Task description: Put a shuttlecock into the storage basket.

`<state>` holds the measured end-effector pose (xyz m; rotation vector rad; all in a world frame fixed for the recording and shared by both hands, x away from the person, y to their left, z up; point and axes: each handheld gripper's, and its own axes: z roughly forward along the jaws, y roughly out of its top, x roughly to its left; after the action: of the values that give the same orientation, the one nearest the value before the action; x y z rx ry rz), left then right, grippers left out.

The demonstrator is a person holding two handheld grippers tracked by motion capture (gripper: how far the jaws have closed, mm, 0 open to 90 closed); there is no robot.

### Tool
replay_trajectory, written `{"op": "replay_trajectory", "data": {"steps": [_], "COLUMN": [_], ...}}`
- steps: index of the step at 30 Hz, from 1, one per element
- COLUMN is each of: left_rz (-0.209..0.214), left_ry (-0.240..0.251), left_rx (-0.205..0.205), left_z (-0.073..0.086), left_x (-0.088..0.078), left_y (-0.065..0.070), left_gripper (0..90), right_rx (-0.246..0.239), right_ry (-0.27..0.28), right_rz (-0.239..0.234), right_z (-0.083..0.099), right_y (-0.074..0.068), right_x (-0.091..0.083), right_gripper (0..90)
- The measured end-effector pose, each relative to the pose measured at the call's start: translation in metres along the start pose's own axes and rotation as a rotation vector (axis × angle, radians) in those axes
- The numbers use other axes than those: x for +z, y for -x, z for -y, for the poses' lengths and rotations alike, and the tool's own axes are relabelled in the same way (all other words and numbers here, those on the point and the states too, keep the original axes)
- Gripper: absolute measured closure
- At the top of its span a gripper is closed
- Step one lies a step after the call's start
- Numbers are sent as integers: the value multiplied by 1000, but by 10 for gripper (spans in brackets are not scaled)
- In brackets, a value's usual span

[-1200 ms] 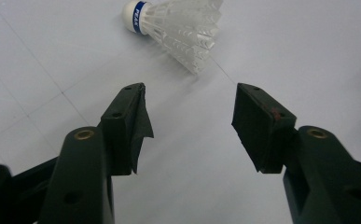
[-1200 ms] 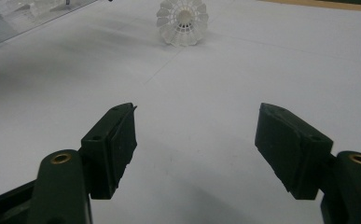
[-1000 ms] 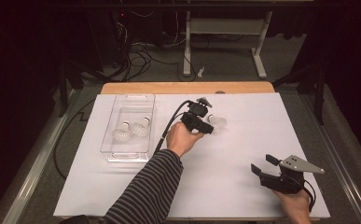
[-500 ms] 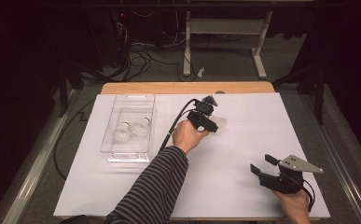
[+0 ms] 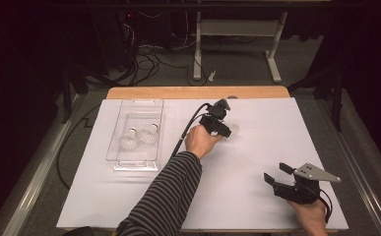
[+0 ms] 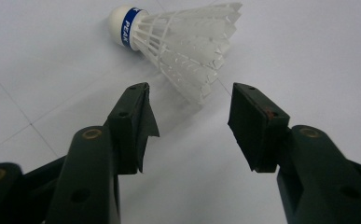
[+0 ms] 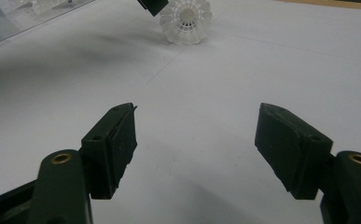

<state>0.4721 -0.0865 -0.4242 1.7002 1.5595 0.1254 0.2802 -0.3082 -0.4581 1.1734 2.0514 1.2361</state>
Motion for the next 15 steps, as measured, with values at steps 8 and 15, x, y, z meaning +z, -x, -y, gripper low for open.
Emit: {"op": "replay_trajectory", "data": {"steps": [8, 15], "left_rz": [-6, -7], "left_ry": [3, 9], "left_rx": [-15, -20], "left_z": [-1, 0], "left_x": [6, 10], "left_y": [0, -2], "left_gripper": [503, 519], "right_rx": [1, 3], "right_ry": [-1, -3], "right_rz": [-2, -2], "right_z": [0, 0], "right_y": [0, 1], "right_x": [0, 0], "right_gripper": [300, 300]}}
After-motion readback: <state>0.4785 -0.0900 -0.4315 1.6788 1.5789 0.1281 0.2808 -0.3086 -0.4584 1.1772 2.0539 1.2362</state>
